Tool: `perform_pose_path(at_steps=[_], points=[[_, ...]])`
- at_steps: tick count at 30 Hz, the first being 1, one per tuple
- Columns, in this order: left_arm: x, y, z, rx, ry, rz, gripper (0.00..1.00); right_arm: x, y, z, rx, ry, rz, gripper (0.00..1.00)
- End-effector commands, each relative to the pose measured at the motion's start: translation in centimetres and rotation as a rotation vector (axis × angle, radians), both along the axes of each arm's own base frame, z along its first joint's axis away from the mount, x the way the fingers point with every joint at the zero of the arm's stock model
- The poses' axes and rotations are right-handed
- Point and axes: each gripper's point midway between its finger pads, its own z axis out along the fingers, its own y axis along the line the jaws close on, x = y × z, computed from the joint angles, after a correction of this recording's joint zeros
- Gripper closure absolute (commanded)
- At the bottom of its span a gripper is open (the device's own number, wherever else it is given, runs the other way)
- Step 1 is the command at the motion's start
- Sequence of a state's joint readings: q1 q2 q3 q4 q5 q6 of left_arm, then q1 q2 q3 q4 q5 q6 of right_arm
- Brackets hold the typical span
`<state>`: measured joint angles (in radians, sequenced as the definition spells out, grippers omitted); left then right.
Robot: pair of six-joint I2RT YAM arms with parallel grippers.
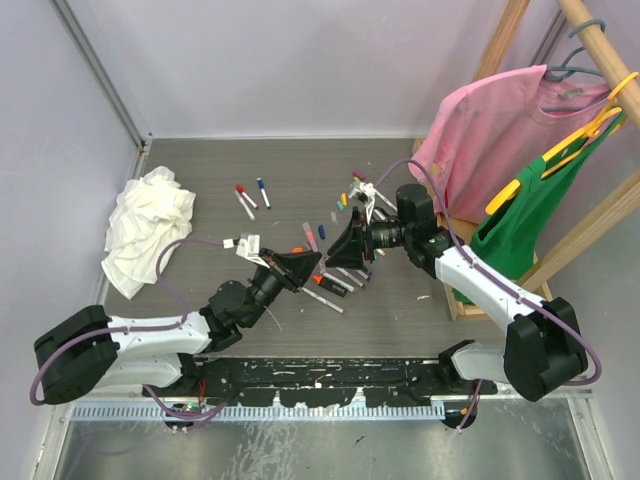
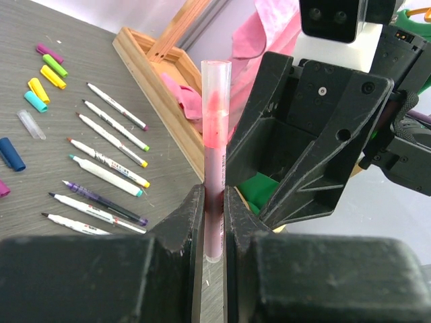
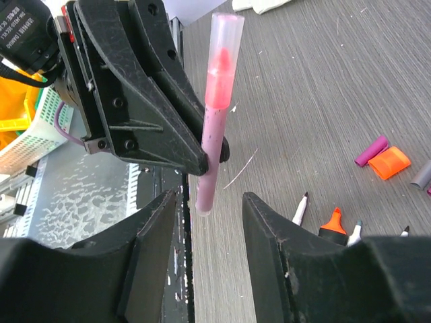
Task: Open the pen caps
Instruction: Pick up the pen from the center of the board.
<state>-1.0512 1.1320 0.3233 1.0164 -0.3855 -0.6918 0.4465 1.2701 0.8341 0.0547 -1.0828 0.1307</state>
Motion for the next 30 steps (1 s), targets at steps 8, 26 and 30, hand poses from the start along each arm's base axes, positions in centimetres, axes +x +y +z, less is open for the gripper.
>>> perform_pose_path(at_steps=[8, 26, 30], points=[[0.4, -0.7, 3.9, -0.106, -0.095, 0.074, 1.0, 0.2, 0.8, 0.5, 0.03, -0.021, -0.013, 0.52], [0.2, -1.1, 4.2, -0.172, -0.087, 0.086, 1.0, -0.3, 1.5, -0.2, 0.009, -0.007, -0.005, 0.54], [0.2, -0.8, 4.3, -0.175, -0.087, 0.091, 1.0, -0.4, 1.4, -0.2, 0.008, -0.006, 0.002, 0.51]])
